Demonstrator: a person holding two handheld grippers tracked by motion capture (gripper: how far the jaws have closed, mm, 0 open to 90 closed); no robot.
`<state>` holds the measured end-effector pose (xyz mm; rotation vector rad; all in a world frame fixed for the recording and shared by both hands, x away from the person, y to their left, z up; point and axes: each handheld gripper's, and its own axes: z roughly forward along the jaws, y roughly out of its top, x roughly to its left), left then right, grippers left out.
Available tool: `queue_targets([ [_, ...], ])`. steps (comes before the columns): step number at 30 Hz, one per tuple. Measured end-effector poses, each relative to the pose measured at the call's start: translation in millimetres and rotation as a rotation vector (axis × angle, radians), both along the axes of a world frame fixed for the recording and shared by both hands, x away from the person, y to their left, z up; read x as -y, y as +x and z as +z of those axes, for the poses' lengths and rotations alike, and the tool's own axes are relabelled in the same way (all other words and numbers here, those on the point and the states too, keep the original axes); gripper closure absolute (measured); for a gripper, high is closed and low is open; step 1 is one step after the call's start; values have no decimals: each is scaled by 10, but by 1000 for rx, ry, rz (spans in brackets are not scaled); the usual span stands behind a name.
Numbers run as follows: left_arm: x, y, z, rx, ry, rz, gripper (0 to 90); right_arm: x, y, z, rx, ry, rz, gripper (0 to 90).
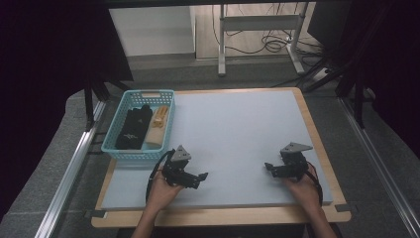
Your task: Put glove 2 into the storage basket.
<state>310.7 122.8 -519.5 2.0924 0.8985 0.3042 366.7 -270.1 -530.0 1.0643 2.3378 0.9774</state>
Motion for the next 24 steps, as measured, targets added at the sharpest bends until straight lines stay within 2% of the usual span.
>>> queue_targets([
  [3, 17, -8, -96, -16, 25, -3, 0, -1, 0, 1, -1, 0, -1, 187],
  [10, 102, -41, -275, -41, 132, 4, 0, -2, 0, 2, -1, 0, -1, 187],
  [16, 98, -46, -280, -44, 122, 16, 0, -1, 0, 2, -1, -1, -1, 186],
  [24, 108, -55, -279, -42, 130, 22, 0, 0, -1, -3, -1, -2, 0, 181],
])
